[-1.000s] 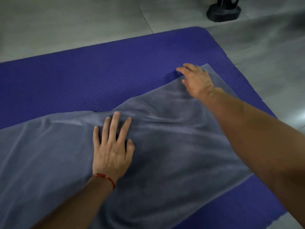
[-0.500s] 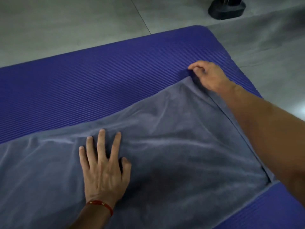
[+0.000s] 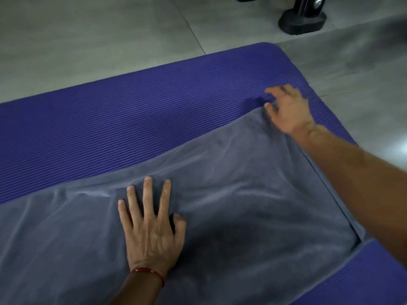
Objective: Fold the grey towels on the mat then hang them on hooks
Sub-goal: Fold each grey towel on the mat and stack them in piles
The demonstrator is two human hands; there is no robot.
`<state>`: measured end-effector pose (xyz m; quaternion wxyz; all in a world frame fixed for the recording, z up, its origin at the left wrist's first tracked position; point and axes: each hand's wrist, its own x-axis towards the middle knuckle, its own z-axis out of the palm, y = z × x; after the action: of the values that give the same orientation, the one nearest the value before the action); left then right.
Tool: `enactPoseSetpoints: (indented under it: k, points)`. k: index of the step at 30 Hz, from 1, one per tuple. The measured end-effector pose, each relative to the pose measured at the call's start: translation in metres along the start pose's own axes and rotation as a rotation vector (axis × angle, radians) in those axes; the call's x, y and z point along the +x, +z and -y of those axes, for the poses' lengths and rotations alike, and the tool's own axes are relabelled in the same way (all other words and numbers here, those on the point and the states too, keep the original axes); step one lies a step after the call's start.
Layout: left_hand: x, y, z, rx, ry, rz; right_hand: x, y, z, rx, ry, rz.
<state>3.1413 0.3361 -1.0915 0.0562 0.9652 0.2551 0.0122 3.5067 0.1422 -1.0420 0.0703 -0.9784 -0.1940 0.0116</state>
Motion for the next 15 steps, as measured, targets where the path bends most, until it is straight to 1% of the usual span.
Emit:
enactPoseSetpoints:
  k: [5, 7, 8, 11, 13, 15]
  points:
    - [0.001, -0.001, 0.0, 0.041, -0.007, 0.075, -0.129, 0.044, 0.114, -0.013, -0.099, 0.0]
    - [0.002, -0.001, 0.0, 0.035, 0.003, 0.086, -0.179, 0.067, 0.155, -0.04, -0.177, 0.049]
    - [0.003, -0.002, 0.0, 0.021, 0.016, 0.092, -0.196, 0.074, 0.169, -0.04, -0.185, 0.081]
    - [0.006, -0.013, 0.014, -0.079, 0.062, 0.111, -0.209, 0.087, 0.182, -0.043, -0.164, 0.101]
    - [0.017, -0.026, 0.044, -0.187, 0.132, 0.094, -0.206, 0.088, 0.182, -0.069, -0.175, 0.103]
    - [0.033, -0.039, 0.083, -0.331, 0.144, 0.05, -0.203, 0.085, 0.185, -0.068, -0.153, 0.124]
